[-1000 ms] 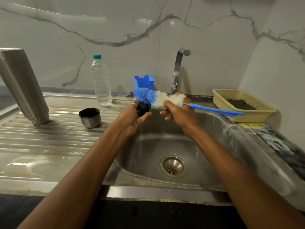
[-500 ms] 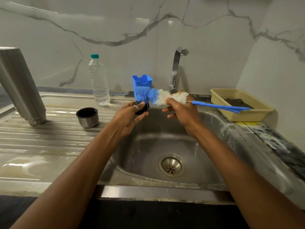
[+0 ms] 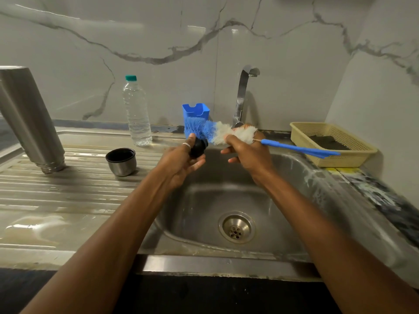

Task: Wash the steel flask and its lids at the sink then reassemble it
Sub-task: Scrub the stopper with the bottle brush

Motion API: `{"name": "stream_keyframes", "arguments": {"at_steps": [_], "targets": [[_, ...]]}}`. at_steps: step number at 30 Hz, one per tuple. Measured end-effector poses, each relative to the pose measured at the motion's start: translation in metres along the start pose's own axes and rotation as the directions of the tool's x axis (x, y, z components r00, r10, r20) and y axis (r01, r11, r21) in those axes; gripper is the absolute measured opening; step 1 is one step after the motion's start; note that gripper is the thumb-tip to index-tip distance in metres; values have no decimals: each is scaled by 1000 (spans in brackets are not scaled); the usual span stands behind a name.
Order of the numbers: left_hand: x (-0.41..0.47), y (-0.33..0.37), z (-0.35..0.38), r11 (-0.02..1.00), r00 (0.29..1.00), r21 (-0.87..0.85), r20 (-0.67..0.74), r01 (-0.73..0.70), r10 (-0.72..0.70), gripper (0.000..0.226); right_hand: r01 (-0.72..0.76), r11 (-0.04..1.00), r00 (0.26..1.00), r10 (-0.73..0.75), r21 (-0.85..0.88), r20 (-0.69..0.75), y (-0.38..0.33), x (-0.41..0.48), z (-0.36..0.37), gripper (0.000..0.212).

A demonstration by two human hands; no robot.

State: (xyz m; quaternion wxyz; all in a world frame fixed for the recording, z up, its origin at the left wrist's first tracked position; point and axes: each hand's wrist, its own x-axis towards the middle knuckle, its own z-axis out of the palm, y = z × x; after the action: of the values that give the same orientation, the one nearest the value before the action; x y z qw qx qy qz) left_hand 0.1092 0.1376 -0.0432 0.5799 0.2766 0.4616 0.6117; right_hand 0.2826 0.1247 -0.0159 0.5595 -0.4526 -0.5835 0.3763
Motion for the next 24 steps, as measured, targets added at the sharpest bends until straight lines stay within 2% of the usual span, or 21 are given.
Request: {"name": "stream_keyframes", "arguments": {"at_steps": [2,6,9,11,14,18,24], "targets": [[1,-2,1,1000,999,-15,-32,-3,2,38,-13,1000,1000,13,-5,3,0,0,3,10],[4,8,-7,994,997,-95,-56,-52,46,23,-5,998,999,9,67,-54,-14,7,-11,9],[1,3,1,996,999,-79,-8,-50,50,23,-12,999,1000,13,38,-9,-8,-1,0,10],[0,3,3,997,999,-69,-18,-43,42,24,-39,999,999,39,30,0,-5,-3,3,9],[1,10,-5,994,998,-101,-59,-44,38,24,-2,999,1000,3,42,-30,-12,3,-6,6],[0,2,4,995,1000,-93,-14,-27,26,30,-16,1000,1000,16,18,14,-5,-2,4,10],[-1,12,-4,987,997,-157,-75,-40,29,24,-3,998,1000,5,65,-19,-11,8,-11,3]]}}
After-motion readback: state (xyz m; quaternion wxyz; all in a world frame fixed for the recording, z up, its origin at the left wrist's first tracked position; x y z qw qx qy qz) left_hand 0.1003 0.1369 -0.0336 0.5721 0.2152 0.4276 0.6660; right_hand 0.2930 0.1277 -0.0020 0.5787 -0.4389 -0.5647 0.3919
